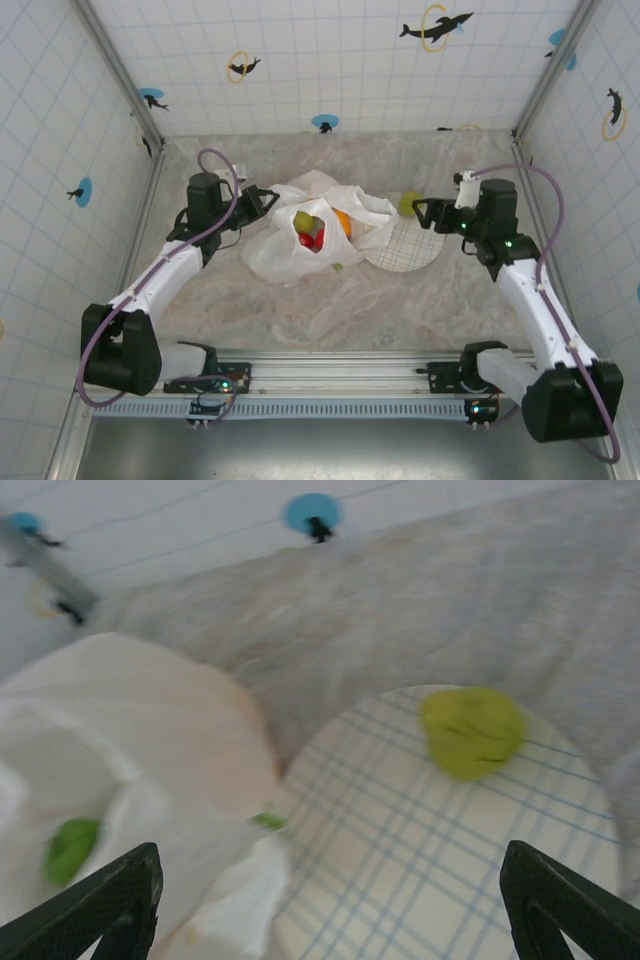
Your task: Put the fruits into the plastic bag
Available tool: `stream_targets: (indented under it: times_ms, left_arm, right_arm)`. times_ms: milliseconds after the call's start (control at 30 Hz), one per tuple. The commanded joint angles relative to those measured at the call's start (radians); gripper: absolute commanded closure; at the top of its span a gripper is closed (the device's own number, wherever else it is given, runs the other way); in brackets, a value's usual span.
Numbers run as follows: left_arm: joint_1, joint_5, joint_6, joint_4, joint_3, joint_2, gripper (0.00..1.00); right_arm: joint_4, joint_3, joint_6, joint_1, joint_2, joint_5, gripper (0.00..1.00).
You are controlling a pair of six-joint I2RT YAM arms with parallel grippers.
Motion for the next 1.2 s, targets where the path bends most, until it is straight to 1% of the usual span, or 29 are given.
stream_targets:
  times_ms: [0, 200, 300, 500, 733, 967, 1167]
  left_arm:
    - [0.007, -0.008, 0.019, -0.008, 0.001, -0.005, 1.00]
    - [0.009, -0.010, 0.019, -0.014, 0.000, 0.002, 1.00]
    - [0.012, -0.007, 0.017, -0.016, 0.001, 0.005, 1.00]
    - [0.015, -0.010, 0.014, -0.016, -0.002, 0.006, 1.00]
    - [0.018, -0.006, 0.012, -0.019, -0.002, 0.010, 1.00]
    - [0.020, -0.004, 0.011, -0.018, -0.005, 0.012, 1.00]
    - [0.023, -0.001, 0.010, -0.018, -0.004, 0.013, 1.00]
  right_arm:
    - [0.099, -0.005, -0.002, 0.008, 0.099, 0.223, 0.11]
    - [0.145, 0.054, -0.081, 0.110, 0.300, 0.406, 0.06]
    - [0.142, 0.107, -0.113, 0.147, 0.401, 0.465, 0.04]
    - [0.123, 0.220, -0.146, 0.186, 0.578, 0.527, 0.02]
    - [0.041, 0.386, -0.168, 0.206, 0.761, 0.592, 0.02]
    - [0.002, 0.477, -0.187, 0.213, 0.861, 0.635, 0.05]
    - [-0.017, 0.506, -0.191, 0.214, 0.903, 0.621, 0.13]
